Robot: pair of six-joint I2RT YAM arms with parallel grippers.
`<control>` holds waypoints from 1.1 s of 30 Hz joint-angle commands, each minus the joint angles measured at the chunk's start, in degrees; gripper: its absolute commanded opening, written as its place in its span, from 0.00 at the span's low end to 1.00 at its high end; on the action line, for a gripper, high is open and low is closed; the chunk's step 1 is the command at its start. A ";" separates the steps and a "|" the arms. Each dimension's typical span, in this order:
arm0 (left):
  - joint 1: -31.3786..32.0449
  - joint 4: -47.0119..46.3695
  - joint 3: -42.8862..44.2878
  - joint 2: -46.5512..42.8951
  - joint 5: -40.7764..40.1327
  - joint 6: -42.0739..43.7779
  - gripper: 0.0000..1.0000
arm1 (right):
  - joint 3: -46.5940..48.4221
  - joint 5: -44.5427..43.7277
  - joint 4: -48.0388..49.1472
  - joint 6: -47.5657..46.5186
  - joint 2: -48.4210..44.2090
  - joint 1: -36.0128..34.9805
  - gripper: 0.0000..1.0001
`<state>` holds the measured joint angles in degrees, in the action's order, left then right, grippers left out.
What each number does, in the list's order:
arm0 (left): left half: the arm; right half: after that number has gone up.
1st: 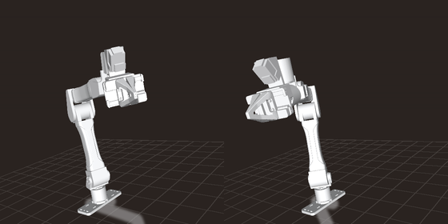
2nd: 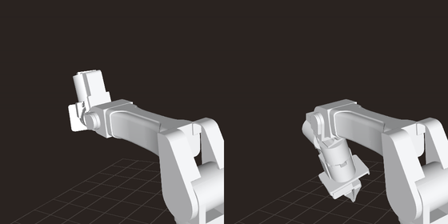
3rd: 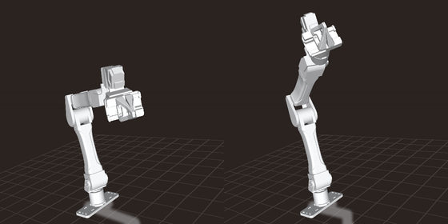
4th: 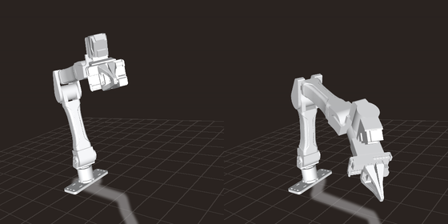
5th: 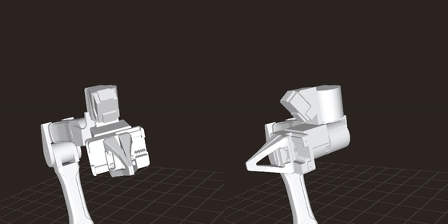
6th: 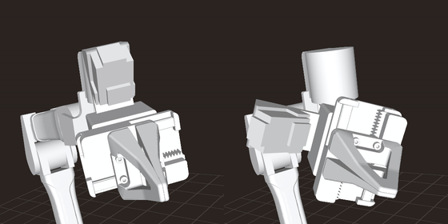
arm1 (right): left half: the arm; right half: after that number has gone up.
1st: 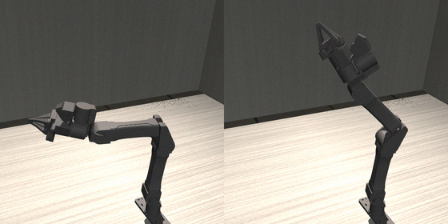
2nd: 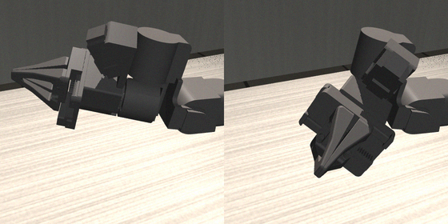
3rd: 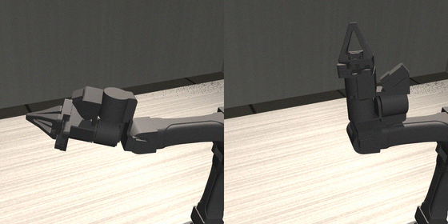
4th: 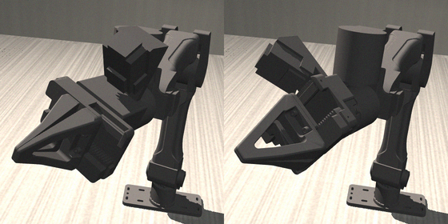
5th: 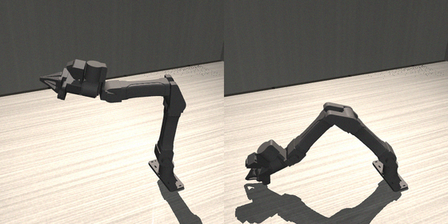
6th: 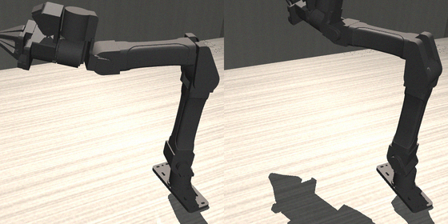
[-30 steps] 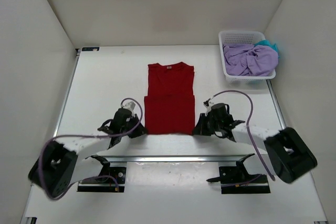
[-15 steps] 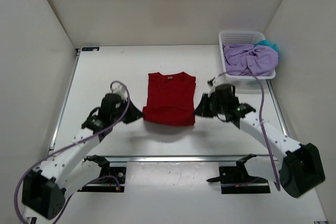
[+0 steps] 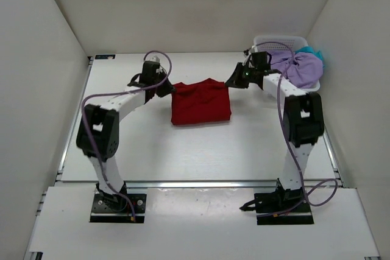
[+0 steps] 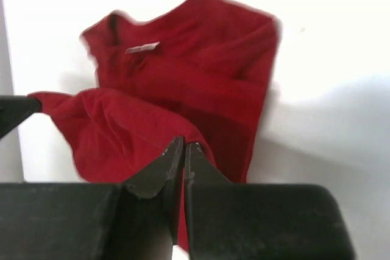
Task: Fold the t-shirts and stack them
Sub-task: Fold the long partially folded tshirt into a neat square
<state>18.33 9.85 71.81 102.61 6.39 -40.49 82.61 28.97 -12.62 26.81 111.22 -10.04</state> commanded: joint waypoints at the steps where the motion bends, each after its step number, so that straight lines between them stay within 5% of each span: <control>1: -2.58 -1.58 6.84 5.04 -1.74 -0.20 0.00 | 13.67 1.18 -3.36 -2.46 7.93 0.38 0.00; 5: -4.18 -5.88 8.96 9.18 -0.76 -2.22 0.02 | 22.85 -0.06 -4.87 -1.76 16.12 0.12 0.01; 9: -5.84 -9.23 8.17 10.33 0.02 -3.71 0.17 | 31.63 -1.55 -5.92 -1.49 21.40 -0.50 0.00; 12: -7.60 -13.53 6.51 9.54 0.02 -5.12 0.24 | 42.09 -1.90 -12.05 -2.46 27.02 -0.59 0.12; 15: -9.01 -17.04 4.48 7.17 1.60 -6.79 0.44 | 50.80 -3.03 -18.20 -4.39 29.75 -1.12 0.30; 18: -8.05 -18.11 4.12 4.71 2.83 -6.36 0.56 | 53.36 -7.86 -22.61 -6.59 28.01 -2.61 0.34; 20: -6.39 -18.37 3.69 4.01 3.53 -6.27 0.47 | 50.66 -10.24 -23.50 -8.08 25.73 -4.45 0.29; 24: -0.42 -21.53 -1.57 3.47 6.25 -6.79 0.41 | 35.66 -11.67 -17.90 -8.10 16.25 -7.79 0.01; 33: 5.75 -31.03 -17.22 4.71 8.29 -10.84 0.33 | -5.49 -6.47 4.00 -3.17 -1.35 -8.85 0.00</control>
<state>24.93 -17.04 57.58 108.71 13.98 -50.06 83.15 21.96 -18.72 21.82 113.19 -20.45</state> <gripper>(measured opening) 0.336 0.004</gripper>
